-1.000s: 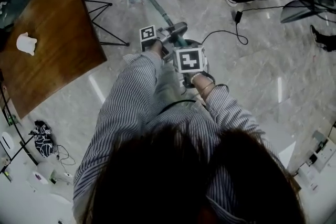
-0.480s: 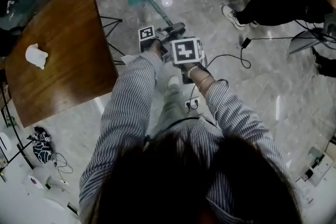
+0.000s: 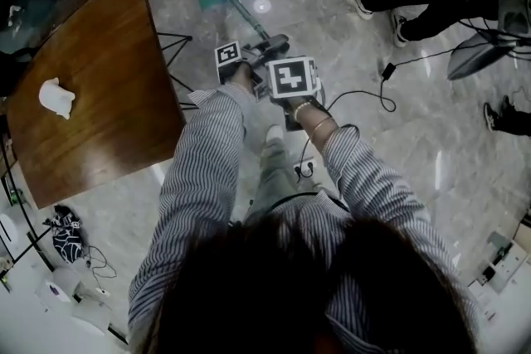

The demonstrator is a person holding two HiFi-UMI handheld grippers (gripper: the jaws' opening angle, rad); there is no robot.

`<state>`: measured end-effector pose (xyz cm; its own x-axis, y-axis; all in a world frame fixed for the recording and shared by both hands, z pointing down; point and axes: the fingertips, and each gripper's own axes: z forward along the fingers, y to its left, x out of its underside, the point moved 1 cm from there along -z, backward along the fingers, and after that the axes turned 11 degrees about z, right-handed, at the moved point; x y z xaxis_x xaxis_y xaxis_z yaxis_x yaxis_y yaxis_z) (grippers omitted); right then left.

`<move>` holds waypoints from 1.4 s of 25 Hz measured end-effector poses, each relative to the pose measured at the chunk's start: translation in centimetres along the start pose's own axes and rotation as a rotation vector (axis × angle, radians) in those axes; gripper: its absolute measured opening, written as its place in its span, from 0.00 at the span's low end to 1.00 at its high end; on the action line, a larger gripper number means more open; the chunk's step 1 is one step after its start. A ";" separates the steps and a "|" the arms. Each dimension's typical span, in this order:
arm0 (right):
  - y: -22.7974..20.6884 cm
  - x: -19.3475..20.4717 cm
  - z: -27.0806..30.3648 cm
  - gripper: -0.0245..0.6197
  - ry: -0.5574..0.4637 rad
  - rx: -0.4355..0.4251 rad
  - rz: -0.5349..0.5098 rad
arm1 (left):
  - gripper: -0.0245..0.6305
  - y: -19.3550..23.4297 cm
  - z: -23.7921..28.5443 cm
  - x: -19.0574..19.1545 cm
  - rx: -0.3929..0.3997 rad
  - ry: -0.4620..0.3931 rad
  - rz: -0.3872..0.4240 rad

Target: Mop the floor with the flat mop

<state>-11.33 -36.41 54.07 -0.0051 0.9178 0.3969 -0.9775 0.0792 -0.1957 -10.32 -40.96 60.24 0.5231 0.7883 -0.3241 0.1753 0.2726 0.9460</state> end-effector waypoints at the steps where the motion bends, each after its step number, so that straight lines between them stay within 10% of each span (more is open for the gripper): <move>1: -0.1 0.1 -0.1 0.21 0.003 0.000 0.004 | 0.22 0.0 0.1 0.0 0.003 -0.003 -0.003; 19: -3.2 8.5 -1.8 0.21 0.005 -0.009 0.073 | 0.21 4.1 -1.4 6.7 0.009 -0.019 -0.024; 35: -13.2 28.2 -11.1 0.21 -0.006 -0.024 -0.007 | 0.20 12.9 -3.2 28.7 0.055 -0.071 -0.041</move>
<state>3.76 -7.28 57.89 0.0005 0.9150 0.4034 -0.9721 0.0952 -0.2146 4.26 -13.02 63.13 0.5723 0.7351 -0.3634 0.2426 0.2716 0.9313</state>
